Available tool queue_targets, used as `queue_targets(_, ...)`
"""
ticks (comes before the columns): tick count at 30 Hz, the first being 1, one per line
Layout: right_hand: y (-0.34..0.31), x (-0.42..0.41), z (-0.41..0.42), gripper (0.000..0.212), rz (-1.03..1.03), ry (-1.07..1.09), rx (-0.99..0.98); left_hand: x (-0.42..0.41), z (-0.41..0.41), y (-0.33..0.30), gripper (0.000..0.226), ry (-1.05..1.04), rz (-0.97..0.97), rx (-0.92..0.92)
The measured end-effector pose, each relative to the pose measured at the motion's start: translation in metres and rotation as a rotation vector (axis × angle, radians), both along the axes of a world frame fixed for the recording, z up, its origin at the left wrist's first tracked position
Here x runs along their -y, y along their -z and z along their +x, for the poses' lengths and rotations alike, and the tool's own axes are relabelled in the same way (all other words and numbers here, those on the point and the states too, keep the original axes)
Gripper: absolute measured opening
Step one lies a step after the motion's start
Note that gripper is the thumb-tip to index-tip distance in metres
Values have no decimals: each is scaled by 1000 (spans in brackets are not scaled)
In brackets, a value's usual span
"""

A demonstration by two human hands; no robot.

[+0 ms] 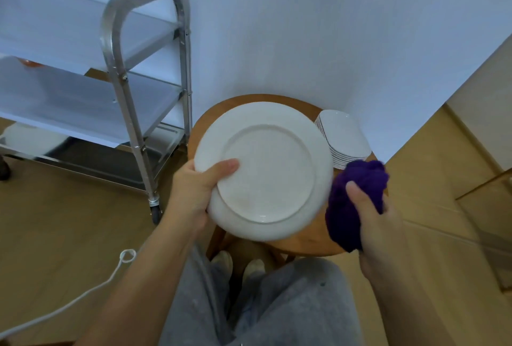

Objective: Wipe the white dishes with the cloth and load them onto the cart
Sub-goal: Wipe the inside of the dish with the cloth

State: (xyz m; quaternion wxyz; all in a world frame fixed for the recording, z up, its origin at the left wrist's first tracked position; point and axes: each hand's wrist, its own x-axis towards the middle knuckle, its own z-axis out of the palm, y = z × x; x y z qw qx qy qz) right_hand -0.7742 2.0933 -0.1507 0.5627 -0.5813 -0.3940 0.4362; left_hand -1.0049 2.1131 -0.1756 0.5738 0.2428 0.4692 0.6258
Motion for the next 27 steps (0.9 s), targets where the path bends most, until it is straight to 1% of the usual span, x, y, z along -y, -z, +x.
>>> queue_targets(1, -4, -4, 1, 32, 53, 22, 33, 0, -4, -4, 63, -31, 9, -146)
queue_targets(2, -10, -8, 0, 29, 128, -3, 55, -1, -5, -8, 58, -39, 23, -297)
queue_targets(3, -18, -11, -3, 32, 218, -72, 76, -2, -5, -11, 53, -33, 41, -444)
queue_targets(4, -28, -13, -10, 39, 299, -181, 107, -4, -2, -14, 48, -14, 70, -570)
queue_targets(5, -38, -16, -17, 47, 361, -317, 166, -4, 3, -18, 43, 19, 100, -662)
queue_targets(6, -49, -18, -25, 55, 394, -462, 278, -5, 8, -21, 42, 58, 127, -737)
queue_targets(7, -59, -21, -31, 61, 396, -610, 468, -6, 12, -24, 43, 94, 146, -811)
queue_targets(9, -74, -32, -35, 70, 317, -854, 1027, -7, 17, -29, 46, 149, 164, -941)
queue_targets(10, -80, -37, -33, 79, 250, -937, 1277, -7, 17, -31, 47, 182, 171, -988)
queue_targets(11, -84, -42, -30, 90, 202, -995, 1430, -7, 16, -32, 48, 222, 177, -1026)
queue_targets(12, -86, -45, -30, 99, 185, -1038, 1495, -6, 14, -33, 49, 261, 185, -1053)
queue_targets(13, -86, -46, -30, 104, 199, -1069, 1488, -4, 13, -34, 50, 288, 194, -1068)
queue_targets(15, -84, -48, -31, 105, 275, -1080, 1353, -1, 12, -34, 51, 294, 205, -1066)
queue_targets(18, -80, -51, -24, 99, 352, -1005, 1166, 4, 14, -35, 52, 211, 233, -1068)
queue_targets(21, -77, -51, -16, 98, 378, -920, 1040, 8, 17, -37, 55, 161, 242, -1023)
queue_targets(24, -73, -49, -8, 95, 369, -848, 903, 11, 14, -38, 48, 157, 250, -890)
queue_targets(25, -71, -48, -5, 93, 353, -818, 825, 11, 12, -38, 48, 143, 246, -823)
queue_targets(27, -61, -44, -1, 90, 324, -741, 598, 12, 8, -40, 51, 74, 233, -678)
